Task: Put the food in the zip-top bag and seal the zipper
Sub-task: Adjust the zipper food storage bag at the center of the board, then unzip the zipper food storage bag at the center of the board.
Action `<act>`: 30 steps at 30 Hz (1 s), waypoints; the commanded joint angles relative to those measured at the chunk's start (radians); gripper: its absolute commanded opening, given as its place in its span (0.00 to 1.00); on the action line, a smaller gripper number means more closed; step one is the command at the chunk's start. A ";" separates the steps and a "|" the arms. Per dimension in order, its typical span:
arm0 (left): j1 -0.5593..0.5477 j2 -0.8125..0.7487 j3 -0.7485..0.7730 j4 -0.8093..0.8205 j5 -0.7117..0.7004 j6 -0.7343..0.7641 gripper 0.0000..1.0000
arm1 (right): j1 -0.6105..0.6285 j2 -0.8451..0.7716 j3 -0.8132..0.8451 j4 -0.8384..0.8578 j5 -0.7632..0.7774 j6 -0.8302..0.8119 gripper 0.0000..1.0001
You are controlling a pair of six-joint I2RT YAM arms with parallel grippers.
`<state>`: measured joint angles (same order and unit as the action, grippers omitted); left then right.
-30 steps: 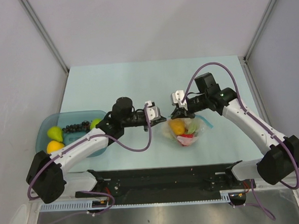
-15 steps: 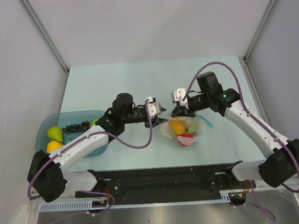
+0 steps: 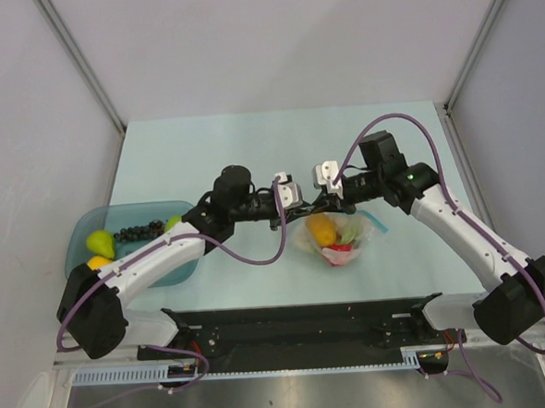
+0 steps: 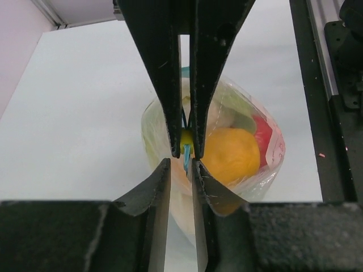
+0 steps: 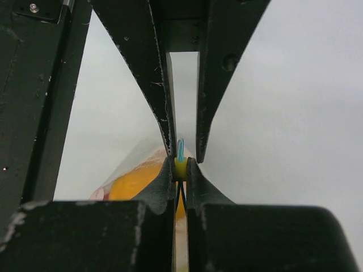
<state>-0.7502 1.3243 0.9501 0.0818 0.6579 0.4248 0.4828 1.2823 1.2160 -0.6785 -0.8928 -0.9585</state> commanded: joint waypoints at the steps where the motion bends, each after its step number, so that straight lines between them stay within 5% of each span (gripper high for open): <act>1: -0.006 -0.007 0.053 0.018 0.008 -0.035 0.27 | 0.013 -0.029 -0.001 0.023 -0.005 0.009 0.00; 2: -0.008 -0.008 0.053 0.018 0.006 -0.044 0.27 | 0.014 -0.029 -0.003 0.022 -0.005 0.009 0.00; 4: -0.009 -0.013 0.056 0.012 0.003 -0.044 0.01 | 0.019 -0.029 -0.004 0.023 -0.003 0.007 0.00; 25: 0.123 -0.166 -0.056 -0.010 -0.028 -0.066 0.00 | -0.190 -0.070 -0.064 -0.133 0.035 -0.128 0.00; 28: 0.095 -0.129 -0.008 -0.060 0.014 0.001 0.38 | -0.156 -0.089 -0.067 -0.023 0.015 -0.025 0.00; 30: 0.074 -0.113 0.013 -0.073 0.016 0.041 0.45 | -0.127 -0.098 -0.070 0.049 -0.004 0.038 0.00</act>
<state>-0.6415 1.1831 0.9001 0.0505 0.6147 0.3809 0.3103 1.2320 1.1461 -0.7780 -0.8486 -1.0328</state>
